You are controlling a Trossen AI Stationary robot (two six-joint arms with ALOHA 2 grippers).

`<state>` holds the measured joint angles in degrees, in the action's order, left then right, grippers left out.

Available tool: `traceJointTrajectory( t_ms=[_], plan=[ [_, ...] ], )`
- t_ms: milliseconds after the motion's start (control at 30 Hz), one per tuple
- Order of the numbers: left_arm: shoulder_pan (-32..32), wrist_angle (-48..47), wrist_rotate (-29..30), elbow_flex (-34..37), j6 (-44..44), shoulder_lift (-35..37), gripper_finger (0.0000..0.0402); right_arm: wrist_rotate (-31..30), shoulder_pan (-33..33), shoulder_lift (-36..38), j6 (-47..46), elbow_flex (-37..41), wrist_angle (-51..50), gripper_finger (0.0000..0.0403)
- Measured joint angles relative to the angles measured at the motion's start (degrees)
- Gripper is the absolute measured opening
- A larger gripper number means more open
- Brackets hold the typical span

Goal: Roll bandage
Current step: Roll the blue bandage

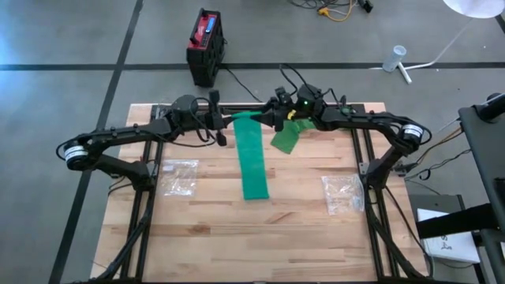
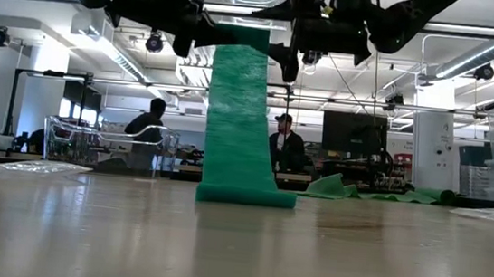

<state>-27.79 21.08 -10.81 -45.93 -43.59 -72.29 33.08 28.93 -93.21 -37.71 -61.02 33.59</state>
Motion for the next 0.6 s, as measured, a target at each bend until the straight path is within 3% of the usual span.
traceJointTrajectory(
  t_ms=[433, 600],
  plan=[
    [0.0, 0.3, 1.7, 0.2, -1.2, 0.0, 0.0006, 0.0, 0.0, -0.7, -3.3, -1.5, -0.6, 0.0205],
    [0.0, 0.1, 1.7, 0.2, -2.4, 0.0, 0.0006, -0.1, 0.0, -0.7, -5.3, -1.5, -1.3, 0.0203]
  ],
)
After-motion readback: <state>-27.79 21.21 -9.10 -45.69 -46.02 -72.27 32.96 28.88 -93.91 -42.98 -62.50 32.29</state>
